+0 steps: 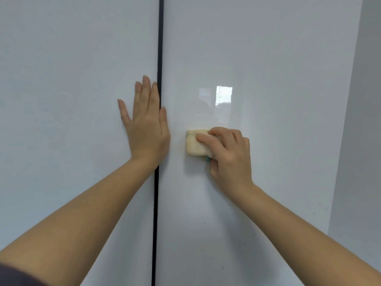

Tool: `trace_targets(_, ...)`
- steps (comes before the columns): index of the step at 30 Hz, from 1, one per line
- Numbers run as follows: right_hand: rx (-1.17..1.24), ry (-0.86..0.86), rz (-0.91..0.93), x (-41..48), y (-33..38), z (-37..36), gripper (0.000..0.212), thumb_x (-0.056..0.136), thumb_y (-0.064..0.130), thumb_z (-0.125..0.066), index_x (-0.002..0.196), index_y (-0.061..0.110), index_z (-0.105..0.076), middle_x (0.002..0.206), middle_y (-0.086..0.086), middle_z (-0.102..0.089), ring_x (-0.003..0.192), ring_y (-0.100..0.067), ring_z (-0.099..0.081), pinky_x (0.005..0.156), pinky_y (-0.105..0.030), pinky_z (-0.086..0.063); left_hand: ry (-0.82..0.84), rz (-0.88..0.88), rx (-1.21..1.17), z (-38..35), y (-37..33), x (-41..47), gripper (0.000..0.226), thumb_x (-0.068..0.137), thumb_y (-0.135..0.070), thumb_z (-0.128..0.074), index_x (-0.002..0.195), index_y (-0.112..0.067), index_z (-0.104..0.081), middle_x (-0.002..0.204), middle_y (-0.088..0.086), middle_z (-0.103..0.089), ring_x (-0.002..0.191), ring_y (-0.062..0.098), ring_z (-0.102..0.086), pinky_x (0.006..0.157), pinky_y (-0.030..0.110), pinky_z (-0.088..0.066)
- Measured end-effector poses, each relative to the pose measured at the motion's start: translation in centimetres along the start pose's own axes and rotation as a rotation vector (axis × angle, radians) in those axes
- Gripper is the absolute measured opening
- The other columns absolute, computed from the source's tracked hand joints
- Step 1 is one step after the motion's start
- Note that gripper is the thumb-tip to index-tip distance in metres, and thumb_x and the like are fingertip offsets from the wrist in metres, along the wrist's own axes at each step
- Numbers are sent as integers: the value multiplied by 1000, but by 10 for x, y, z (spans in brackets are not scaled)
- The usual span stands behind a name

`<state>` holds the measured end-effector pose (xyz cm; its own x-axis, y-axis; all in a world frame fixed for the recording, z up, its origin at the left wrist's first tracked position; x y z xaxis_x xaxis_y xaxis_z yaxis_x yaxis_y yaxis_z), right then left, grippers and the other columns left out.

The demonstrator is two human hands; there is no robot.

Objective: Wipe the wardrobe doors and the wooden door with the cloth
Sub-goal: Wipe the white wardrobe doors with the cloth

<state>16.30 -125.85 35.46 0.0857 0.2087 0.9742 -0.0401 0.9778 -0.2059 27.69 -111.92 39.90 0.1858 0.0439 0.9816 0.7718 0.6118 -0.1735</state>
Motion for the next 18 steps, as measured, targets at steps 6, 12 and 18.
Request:
trace_targets(6,15,18,-26,1,0,1,50,68,2,-40,105,14,-72,108,-7,-62,97,-26,-48,71,-33,-29,149,-119,36,15,13,-13,58,100,-30,-18,156,-16,-13,164,0,-4,151,13,1,121,50,2)
trace_targets(12,-6,46,104,-30,12,-4,53,67,-6,-52,111,22,-61,112,0,-53,96,-25,-49,72,-32,-30,150,-165,61,7,29,-45,55,101,-24,-22,156,-20,-17,164,0,-8,151,15,-1,121,52,0)
trace_targets(18,-21,84,118,4,25,-9,55,61,-7,-54,107,21,-67,106,-3,-60,92,-27,-52,70,-33,-31,97,-216,128,4,34,-48,54,101,-22,-25,155,-19,-21,163,2,-15,151,18,-9,120,53,-7)
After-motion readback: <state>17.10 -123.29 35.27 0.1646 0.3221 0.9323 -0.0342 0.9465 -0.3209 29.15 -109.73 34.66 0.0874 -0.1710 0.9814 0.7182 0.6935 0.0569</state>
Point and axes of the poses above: each hand's wrist, its own x-axis towards the middle knuckle, its own z-axis out of the back of the hand, y = z × x, the point moved 6 cm from there along x, towards the middle knuckle
